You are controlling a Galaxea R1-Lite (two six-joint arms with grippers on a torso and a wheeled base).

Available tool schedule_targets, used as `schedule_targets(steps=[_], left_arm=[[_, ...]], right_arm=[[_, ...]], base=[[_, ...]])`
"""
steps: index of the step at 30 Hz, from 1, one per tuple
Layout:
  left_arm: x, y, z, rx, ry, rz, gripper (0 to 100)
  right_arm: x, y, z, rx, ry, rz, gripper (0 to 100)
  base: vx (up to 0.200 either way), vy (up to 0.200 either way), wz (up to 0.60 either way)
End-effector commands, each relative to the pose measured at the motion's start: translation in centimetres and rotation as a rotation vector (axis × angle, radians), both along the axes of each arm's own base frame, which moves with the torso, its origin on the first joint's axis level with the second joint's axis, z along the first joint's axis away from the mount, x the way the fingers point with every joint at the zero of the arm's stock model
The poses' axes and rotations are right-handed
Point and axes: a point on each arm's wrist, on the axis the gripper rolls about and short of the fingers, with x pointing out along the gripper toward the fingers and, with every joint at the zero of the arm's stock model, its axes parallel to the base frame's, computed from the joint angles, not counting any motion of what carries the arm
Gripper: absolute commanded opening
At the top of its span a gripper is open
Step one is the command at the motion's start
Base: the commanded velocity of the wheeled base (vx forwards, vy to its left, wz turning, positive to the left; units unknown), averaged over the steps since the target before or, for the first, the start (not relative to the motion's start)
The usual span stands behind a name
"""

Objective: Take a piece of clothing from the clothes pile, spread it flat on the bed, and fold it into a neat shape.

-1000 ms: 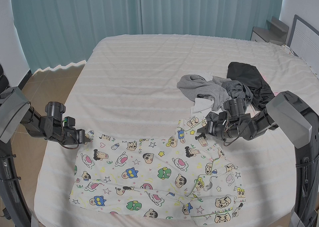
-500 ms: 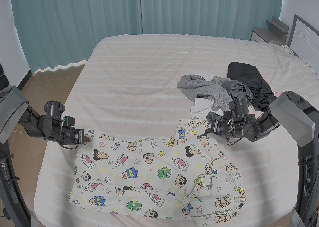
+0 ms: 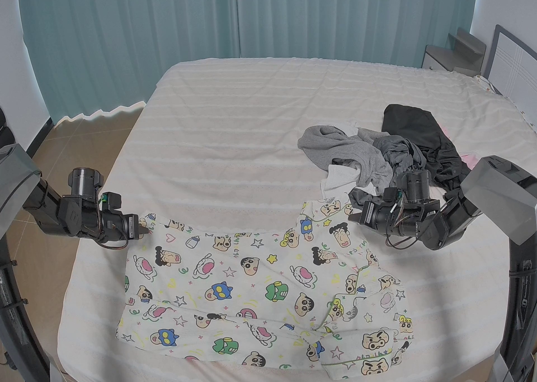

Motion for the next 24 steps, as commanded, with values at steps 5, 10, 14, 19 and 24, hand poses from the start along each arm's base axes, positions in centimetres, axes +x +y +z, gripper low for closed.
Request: schedule_targets(steps=[5,10,14,19,24], left_arm=[[-0.3,0.0,-0.2,0.002,0.009,0.003,0],[-0.3,0.0,-0.2,0.002,0.009,0.003,0],[-0.2,0.0,-0.2,0.002,0.006,0.003,0],[-0.2,0.0,-0.2,0.003,0.006,0.004,0],[-0.2,0.0,-0.2,0.002,0.006,0.003,0]], right_arm=[[-0.1,0.2,-0.2,-0.009,0.024,0.014,100],[0.3,0.3,-0.4,-0.007,0.02,0.012,100],[0.7,0.7,-1.2,-0.005,0.032,0.027,100],[0.7,2.1,-1.9,0.001,0.046,0.072,100],[0.9,3.2,-2.0,-0.001,0.065,0.093,100]], base=[[0.0,0.0,0.0],[0.0,0.0,0.0],[0.0,0.0,0.0],[0.0,0.0,0.0],[0.0,0.0,0.0]])
